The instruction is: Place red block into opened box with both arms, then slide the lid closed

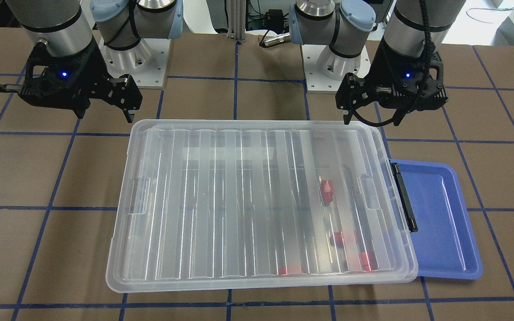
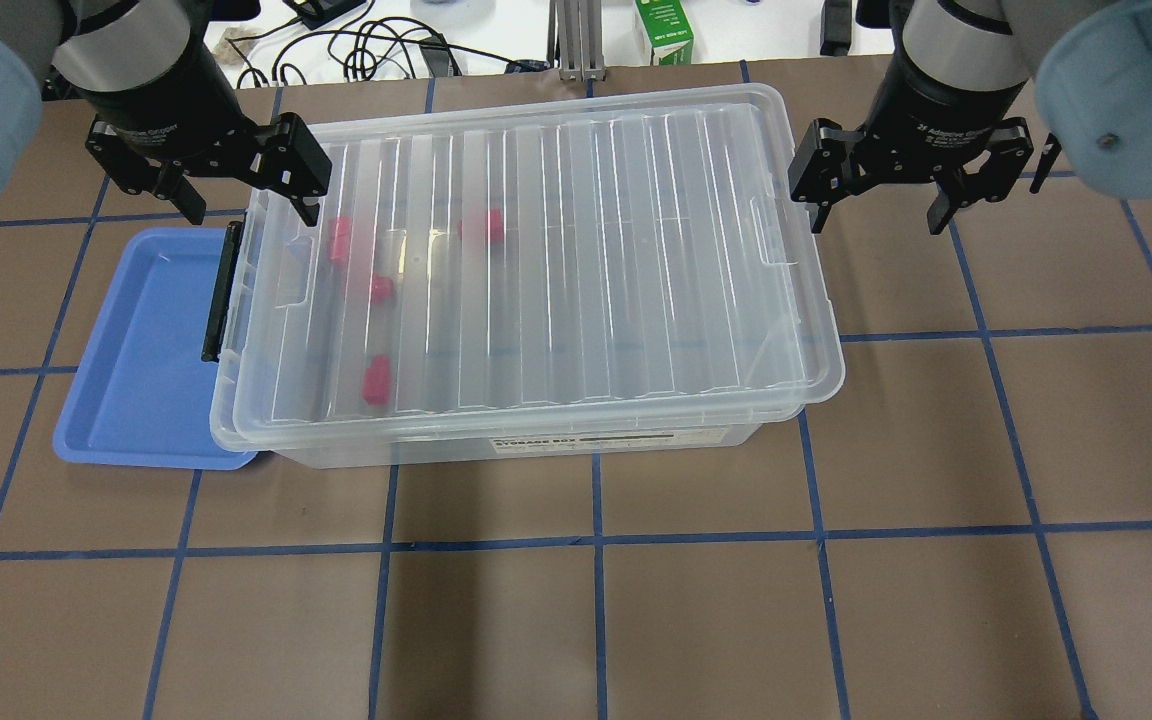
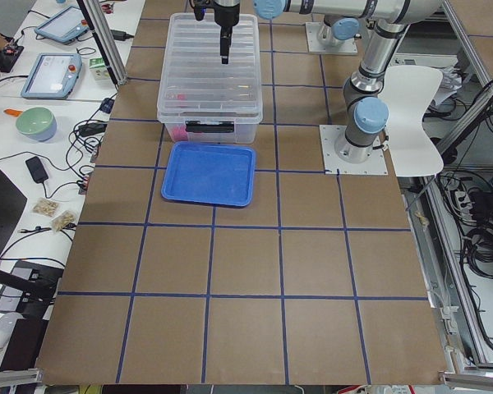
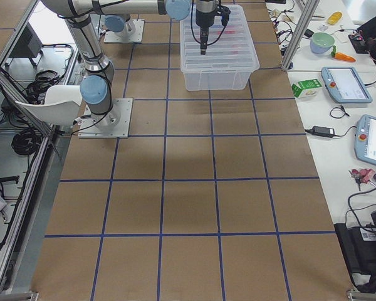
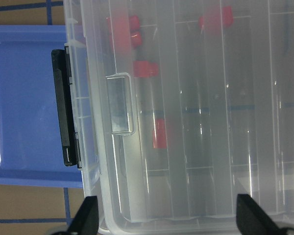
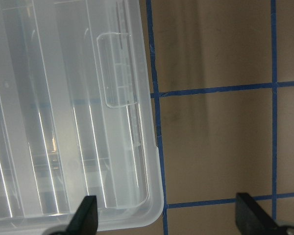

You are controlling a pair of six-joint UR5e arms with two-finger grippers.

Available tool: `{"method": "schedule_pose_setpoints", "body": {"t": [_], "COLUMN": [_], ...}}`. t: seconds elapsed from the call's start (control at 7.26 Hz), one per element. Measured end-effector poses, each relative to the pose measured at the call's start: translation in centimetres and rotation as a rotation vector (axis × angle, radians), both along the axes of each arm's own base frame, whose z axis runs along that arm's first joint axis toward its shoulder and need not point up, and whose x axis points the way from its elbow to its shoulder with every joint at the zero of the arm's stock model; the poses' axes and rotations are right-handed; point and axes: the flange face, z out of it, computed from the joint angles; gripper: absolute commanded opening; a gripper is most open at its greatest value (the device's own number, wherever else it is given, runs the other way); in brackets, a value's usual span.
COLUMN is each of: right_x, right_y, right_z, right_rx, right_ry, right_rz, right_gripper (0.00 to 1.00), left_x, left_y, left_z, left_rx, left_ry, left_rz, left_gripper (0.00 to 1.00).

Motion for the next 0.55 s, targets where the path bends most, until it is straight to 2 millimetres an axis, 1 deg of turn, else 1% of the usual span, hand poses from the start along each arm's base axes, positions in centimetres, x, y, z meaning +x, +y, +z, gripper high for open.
{"method": "schedule_pose_setpoints", "body": {"t": [0.55], "right_x": [-0.44], "right_y": [0.27], "right_z": [0.66], "right_rx": [-0.012], "right_ry": [0.004], "right_rz": [0.0], "right_gripper": [1.0], "left_x": [0.02], "left_y": [0.12], "left_z": [-0.16], "left_rx": [0.01], "left_ry": [-0.002], "left_rz": [0.001], "left_gripper": [1.0]}}
